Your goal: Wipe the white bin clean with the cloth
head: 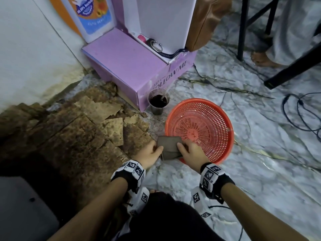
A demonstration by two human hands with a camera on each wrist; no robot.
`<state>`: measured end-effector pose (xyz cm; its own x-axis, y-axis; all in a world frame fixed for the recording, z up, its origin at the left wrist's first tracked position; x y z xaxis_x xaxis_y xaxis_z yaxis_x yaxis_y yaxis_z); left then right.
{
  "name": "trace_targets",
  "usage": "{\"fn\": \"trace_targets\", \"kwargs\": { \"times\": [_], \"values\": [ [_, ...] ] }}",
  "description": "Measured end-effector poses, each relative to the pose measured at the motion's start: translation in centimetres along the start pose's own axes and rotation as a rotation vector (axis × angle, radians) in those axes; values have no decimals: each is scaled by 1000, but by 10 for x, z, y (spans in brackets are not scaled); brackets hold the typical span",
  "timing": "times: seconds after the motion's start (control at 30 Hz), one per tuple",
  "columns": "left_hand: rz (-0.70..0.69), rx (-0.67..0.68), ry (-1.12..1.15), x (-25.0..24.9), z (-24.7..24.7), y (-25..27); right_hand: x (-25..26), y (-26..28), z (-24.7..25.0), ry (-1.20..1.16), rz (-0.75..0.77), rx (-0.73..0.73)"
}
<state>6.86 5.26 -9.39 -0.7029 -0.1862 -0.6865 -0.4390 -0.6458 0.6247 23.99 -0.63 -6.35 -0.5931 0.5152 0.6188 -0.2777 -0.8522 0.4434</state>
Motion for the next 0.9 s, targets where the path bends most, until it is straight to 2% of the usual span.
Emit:
{"fn": "trace_targets", "kwargs": {
  "times": [0.27, 0.47, 0.57, 0.77, 0.9],
  "values": [
    [-236, -122, 123, -62, 65, 68, 88, 39, 60, 47, 315, -25],
    [-389, -277, 132, -120, 127, 150, 179, 86, 109, 63, 519, -54],
    [-450, -368, 145, -143, 155, 198, 221, 112, 127, 42, 593, -2],
    [-530, -526, 177, -158, 198, 299, 306, 184, 150, 47, 762, 23],
    [-593, -668, 222, -145, 225, 373, 356, 231, 143, 54, 831, 68]
  ]
}}
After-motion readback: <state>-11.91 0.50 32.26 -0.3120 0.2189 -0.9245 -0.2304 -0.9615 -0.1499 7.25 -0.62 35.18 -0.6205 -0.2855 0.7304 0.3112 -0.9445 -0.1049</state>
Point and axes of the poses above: each hand's wrist, its own y-axis away from the middle knuckle, its own z-axis out of the back of the hand, x = y × z, the point moved 8 cm from there along -y, towards the middle knuckle, and after that the axes turned 1 degree about -x, right-handed, at the moved point
